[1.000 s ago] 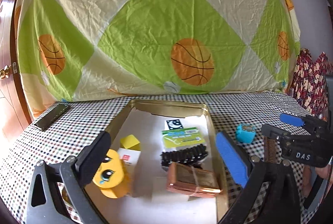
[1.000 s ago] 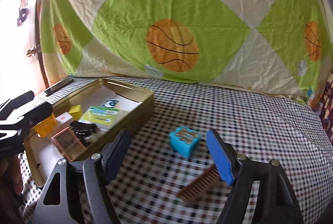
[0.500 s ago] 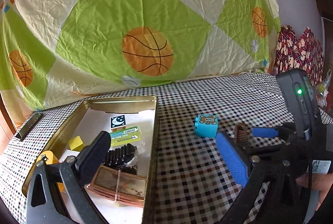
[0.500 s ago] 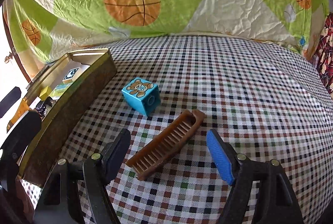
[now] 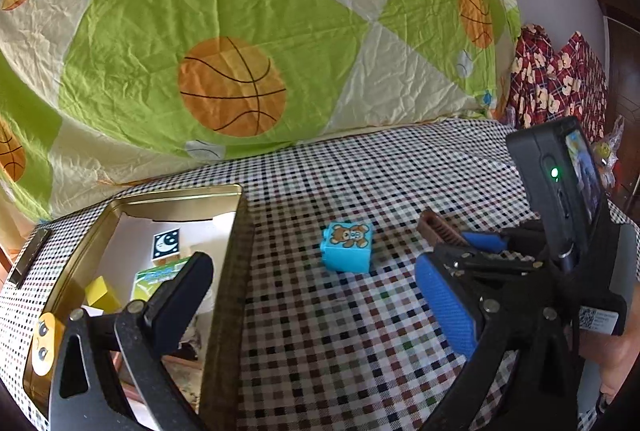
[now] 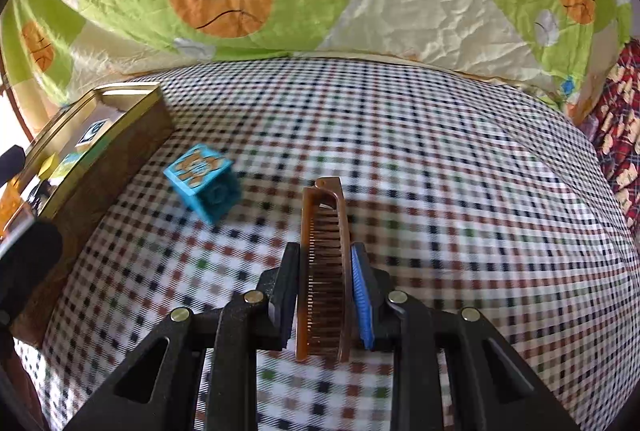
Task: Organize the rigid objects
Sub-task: 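Reach left tool to the blue teddy-bear block while right tool reaches the brown comb, then grasp the blue teddy-bear block with left tool while right tool grasps the brown comb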
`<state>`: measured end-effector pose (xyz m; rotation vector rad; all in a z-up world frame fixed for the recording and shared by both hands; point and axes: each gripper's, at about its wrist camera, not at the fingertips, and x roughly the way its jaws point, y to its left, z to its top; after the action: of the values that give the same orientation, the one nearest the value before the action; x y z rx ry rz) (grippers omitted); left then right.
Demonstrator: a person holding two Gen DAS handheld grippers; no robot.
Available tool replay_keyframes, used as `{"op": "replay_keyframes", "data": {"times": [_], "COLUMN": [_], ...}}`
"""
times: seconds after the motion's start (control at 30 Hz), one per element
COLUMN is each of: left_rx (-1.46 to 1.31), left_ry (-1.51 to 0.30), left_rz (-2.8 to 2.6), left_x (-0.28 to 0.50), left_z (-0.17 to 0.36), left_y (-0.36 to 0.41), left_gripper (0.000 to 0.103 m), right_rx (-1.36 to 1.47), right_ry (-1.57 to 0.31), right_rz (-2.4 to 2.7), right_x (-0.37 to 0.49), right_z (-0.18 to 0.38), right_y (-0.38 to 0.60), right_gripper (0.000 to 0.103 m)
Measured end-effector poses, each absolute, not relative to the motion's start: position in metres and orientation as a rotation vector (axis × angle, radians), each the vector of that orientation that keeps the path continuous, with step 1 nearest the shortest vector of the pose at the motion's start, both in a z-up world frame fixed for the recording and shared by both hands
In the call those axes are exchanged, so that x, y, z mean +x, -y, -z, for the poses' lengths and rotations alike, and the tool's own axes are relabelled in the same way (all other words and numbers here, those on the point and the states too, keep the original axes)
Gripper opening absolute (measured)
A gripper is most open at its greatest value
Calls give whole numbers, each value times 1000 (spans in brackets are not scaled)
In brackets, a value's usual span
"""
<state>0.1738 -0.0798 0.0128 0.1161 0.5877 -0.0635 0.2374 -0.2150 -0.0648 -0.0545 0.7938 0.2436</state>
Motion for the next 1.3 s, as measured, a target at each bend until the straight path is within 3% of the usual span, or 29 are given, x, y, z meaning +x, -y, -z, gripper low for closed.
{"op": "replay_keyframes", "data": {"times": [0.2,0.63,0.7,0.77,0.8,1.3], "left_rx": [113,121,125,115,106,129], "left_ry": [-673,-790,-830,-855,-861,-659], "left_rz": [97,112,121,130,138,109], "left_x": [208,257,263,266,267,235], "left_z": [3,26,31,34,35,14], "left_y": [93,105,106,106,105,105], "left_gripper": [102,87,74,48,42,42], "right_rx": [-11,33,32,30,28,56], "right_ry": [-792,-779,-773,-764,-753,-592], "right_rz": [-210,-250,-251,-260,-268,-288], "right_x": [246,247,246,244,242,218], "right_z": [65,66,66,65,64,46], "right_y": [237,245,245,244,243,249], "right_gripper": [27,27,27,27,27,27]}}
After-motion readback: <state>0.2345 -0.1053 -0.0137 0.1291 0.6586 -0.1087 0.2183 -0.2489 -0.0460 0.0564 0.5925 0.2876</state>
